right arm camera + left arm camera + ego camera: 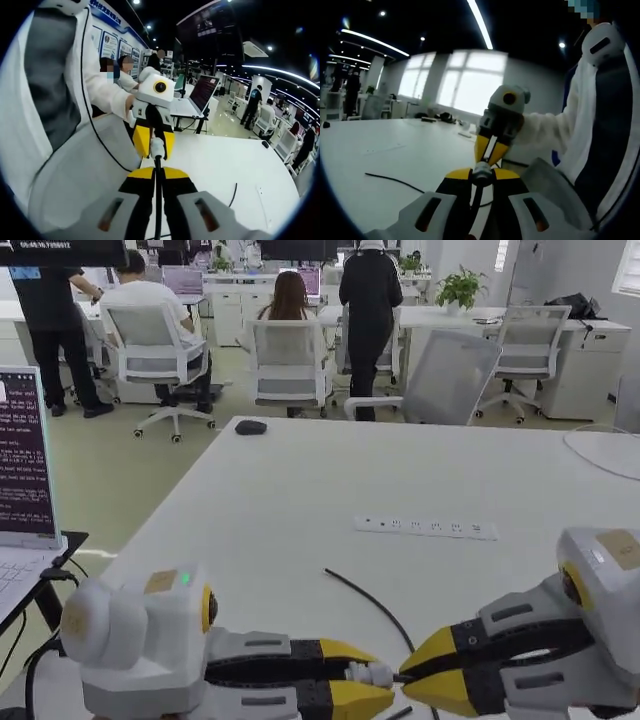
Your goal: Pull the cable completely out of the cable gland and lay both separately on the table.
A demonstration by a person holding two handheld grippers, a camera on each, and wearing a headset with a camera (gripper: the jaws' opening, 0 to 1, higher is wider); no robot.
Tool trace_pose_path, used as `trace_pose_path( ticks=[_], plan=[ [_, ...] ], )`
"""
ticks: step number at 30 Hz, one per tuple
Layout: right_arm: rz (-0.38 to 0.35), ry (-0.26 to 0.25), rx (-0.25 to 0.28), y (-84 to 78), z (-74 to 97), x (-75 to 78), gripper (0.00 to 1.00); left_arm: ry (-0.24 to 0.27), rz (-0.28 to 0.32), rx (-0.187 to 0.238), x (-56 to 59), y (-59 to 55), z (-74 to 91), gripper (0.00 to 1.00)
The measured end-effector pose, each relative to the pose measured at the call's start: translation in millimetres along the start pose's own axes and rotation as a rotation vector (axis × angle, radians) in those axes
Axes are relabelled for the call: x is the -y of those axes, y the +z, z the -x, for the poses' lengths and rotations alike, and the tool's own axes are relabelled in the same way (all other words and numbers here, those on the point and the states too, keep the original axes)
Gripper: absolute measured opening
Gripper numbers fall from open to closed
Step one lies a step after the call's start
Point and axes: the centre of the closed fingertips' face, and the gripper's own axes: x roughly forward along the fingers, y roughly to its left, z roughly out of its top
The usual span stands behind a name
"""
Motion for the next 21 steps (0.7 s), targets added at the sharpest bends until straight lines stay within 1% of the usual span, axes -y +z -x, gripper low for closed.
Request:
trace_pose_path(
  ticks=[2, 6, 8, 9, 10, 11, 13, 15, 17, 21],
  plan=[
    [0.002, -0.015, -0.024, -8.1, 3.3, 2.8, 0.03, 0.01, 0.003, 0.0, -2.4, -0.1, 4.0, 0.16],
    [-0.027, -0.035, -0.023, -17.0, 10.5, 5.1, 0.03, 0.033, 0.015, 0.013, -5.0, 1.0, 10.7, 0.16],
    [-0.044, -0.046, -0.033, -24.7, 13.5, 7.6, 0.03, 0.038, 0.018, 0.02, -6.0, 1.2, 12.2, 0.16],
    [-0.055, -0.057, -0.049, -31.5, 15.0, 9.8, 0.03, 0.046, 0.023, 0.019, -7.8, 1.0, 13.3, 0.16],
    [-0.058, -0.062, -0.057, -34.0, 15.6, 10.6, 0.03, 0.051, 0.025, 0.019, -9.1, 0.8, 14.3, 0.16],
    [-0.065, -0.072, -0.079, -41.1, 17.0, 12.1, 0.03, 0.055, 0.027, 0.02, -10.0, 1.1, 15.5, 0.16],
    [-0.07, -0.079, -0.091, -47.8, 19.2, 12.1, 0.03, 0.062, 0.028, 0.028, -11.4, 3.9, 18.5, 0.16],
    [-0.092, -0.084, -0.086, -51.0, 21.3, 12.9, 0.03, 0.063, 0.033, 0.034, -12.9, 7.0, 19.9, 0.16],
    [-0.109, -0.091, -0.074, -51.4, 20.7, 14.3, 0.03, 0.06, 0.035, 0.033, -11.9, 9.7, 18.0, 0.16],
    [-0.114, -0.095, -0.075, -51.9, 17.2, 16.1, 0.03, 0.062, 0.041, 0.039, -14.7, 9.2, 17.2, 0.16]
  ],
)
